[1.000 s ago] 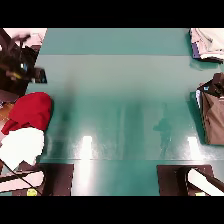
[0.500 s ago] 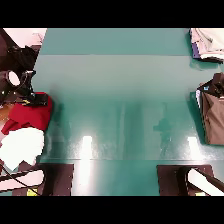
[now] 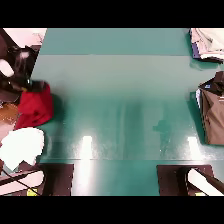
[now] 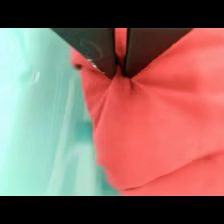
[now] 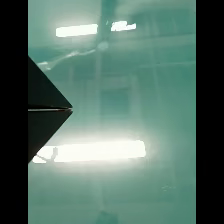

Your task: Fold the shirts.

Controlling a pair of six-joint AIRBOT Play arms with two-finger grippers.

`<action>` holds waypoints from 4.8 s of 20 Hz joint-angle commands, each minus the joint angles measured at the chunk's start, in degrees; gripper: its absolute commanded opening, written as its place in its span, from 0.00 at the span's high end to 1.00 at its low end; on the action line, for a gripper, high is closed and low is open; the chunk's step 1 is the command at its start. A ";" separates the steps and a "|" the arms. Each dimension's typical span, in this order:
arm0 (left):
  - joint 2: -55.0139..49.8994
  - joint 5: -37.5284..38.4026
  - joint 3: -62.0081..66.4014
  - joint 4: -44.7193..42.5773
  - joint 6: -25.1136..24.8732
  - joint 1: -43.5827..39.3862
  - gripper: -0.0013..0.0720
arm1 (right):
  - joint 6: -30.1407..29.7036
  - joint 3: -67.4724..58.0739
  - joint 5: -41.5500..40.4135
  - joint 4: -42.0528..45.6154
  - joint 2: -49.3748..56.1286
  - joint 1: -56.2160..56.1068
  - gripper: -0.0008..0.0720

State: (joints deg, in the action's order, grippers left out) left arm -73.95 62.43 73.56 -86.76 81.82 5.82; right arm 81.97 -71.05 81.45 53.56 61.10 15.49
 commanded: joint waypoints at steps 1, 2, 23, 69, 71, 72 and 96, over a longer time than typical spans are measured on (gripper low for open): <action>4.87 2.08 14.16 7.52 -10.16 -8.11 0.95 | 0.02 -0.04 -8.00 -0.15 -4.17 -0.02 0.97; 5.90 3.80 19.15 11.54 -13.07 -11.63 0.95 | 0.02 -0.04 -10.86 -0.13 -5.88 -0.02 0.97; -15.45 6.64 33.16 19.65 -13.31 -27.28 0.14 | 0.00 -0.02 -18.23 0.17 -12.81 -0.02 0.97; -1.62 12.17 25.40 22.45 -7.87 -16.02 0.95 | -3.56 14.51 -23.85 0.13 22.86 -34.91 0.29; -1.62 12.20 24.74 22.43 -7.87 -16.02 0.95 | -3.56 12.17 -24.20 0.13 25.16 -34.91 0.35; -1.62 12.37 24.63 22.45 -7.87 -16.02 0.95 | -3.56 11.30 -24.50 0.15 25.86 -34.91 0.47; -1.62 13.62 24.63 22.43 -8.41 -16.02 0.95 | -6.67 10.38 -12.55 -4.94 30.97 -25.73 0.65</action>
State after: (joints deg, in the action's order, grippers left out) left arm -75.59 76.07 98.21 -64.31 73.60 -10.24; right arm 75.92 -60.69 69.49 49.84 90.11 -8.67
